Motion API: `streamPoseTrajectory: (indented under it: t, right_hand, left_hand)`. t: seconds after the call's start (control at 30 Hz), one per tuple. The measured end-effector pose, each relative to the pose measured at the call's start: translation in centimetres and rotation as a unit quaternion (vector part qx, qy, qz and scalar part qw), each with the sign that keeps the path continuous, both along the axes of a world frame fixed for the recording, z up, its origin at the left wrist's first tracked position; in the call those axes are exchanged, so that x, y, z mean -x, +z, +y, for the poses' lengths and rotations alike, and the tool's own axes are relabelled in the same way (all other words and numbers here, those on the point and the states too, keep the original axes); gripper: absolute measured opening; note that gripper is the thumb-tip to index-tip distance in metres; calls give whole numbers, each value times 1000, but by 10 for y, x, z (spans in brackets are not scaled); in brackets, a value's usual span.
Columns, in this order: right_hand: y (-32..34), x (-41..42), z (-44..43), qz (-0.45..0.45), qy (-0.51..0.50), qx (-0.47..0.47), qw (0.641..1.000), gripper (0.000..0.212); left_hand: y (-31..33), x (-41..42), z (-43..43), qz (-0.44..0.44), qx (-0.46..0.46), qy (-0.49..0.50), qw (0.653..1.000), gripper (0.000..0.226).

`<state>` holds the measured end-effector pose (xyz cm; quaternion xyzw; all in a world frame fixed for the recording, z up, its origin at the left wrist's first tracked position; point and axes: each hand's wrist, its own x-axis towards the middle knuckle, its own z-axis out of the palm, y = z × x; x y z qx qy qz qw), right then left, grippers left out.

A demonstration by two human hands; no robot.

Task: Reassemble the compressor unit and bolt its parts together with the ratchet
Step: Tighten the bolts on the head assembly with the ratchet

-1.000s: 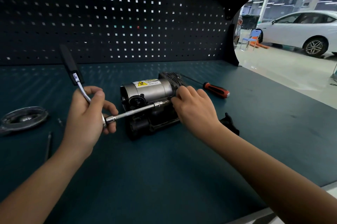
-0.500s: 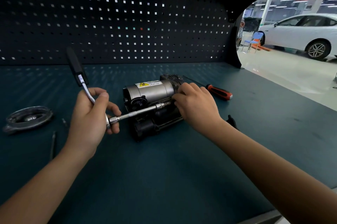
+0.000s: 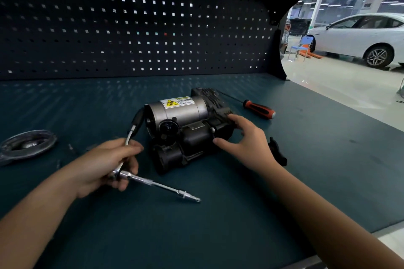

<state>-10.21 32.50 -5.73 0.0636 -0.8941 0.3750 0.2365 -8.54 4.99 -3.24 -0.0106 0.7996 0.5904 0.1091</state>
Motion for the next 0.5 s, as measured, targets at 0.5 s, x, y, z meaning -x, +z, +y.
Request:
streamPoseTrajectory:
  t: [0.5]
  right_hand:
    - [-10,3,-17,-4,-32,94,995,85]
  left_hand:
    - [-24,3,35,101,31,30,994,22]
